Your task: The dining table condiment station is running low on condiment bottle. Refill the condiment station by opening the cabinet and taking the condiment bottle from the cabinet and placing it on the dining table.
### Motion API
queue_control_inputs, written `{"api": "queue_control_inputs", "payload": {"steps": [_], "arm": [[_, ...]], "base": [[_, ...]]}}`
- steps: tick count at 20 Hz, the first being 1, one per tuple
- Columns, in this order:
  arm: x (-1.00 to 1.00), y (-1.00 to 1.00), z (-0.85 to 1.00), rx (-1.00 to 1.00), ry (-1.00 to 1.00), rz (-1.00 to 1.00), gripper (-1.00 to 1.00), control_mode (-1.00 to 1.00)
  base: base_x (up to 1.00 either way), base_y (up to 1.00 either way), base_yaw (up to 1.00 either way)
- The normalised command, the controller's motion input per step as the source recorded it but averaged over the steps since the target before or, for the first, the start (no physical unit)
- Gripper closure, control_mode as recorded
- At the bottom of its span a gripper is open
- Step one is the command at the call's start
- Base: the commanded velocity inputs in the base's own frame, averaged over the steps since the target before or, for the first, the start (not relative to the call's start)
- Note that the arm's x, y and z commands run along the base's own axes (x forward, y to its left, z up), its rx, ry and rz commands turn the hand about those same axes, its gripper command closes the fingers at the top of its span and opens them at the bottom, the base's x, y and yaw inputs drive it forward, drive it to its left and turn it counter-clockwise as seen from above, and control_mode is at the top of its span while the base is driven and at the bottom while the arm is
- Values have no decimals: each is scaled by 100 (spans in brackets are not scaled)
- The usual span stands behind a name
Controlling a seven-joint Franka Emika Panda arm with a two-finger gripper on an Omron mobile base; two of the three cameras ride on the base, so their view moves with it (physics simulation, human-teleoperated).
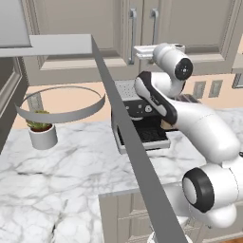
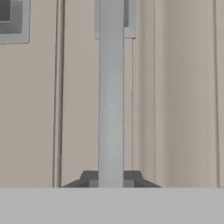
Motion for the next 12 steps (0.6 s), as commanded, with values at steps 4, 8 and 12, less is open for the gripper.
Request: {"api": "queue_control_inputs", "payload": {"steps": [4, 8, 12], "arm": [[-49, -26, -22, 0, 0, 3, 100, -100], [-100, -52, -9, 1, 0, 1, 100, -100], [-100, -71, -1, 4, 0, 4, 100, -100]], "base": [[0, 0, 0], [0, 0, 0], [0, 0, 0]]}}
